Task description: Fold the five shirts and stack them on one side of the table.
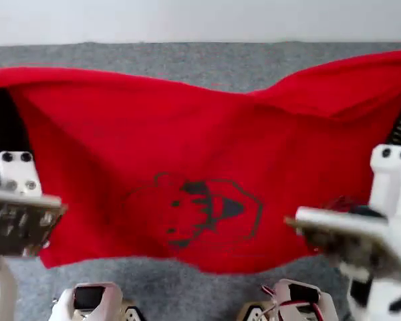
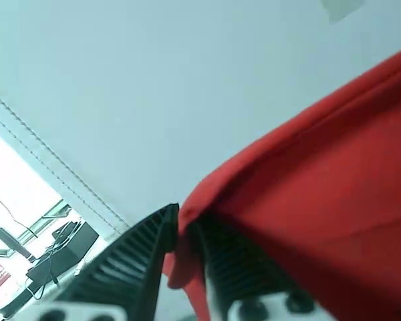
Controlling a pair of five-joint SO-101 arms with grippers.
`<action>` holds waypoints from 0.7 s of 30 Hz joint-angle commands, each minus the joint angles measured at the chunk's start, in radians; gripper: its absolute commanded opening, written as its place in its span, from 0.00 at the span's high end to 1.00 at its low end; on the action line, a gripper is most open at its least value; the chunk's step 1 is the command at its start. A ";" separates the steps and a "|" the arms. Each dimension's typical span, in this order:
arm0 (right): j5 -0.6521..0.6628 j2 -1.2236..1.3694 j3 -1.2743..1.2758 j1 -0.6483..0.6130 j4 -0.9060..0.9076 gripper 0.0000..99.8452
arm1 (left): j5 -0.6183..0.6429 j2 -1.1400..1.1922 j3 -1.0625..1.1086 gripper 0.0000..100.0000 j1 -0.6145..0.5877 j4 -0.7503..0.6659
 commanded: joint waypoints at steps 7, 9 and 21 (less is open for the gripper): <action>0.049 0.220 0.267 -0.124 -0.027 0.99 | -0.040 0.170 0.341 0.99 -0.005 -0.147; 0.049 0.271 0.302 -0.153 -0.042 0.99 | -0.040 0.199 0.420 0.99 -0.005 -0.233; 0.051 0.625 0.365 -0.180 -0.446 0.99 | -0.041 0.468 0.700 0.99 -0.006 -0.756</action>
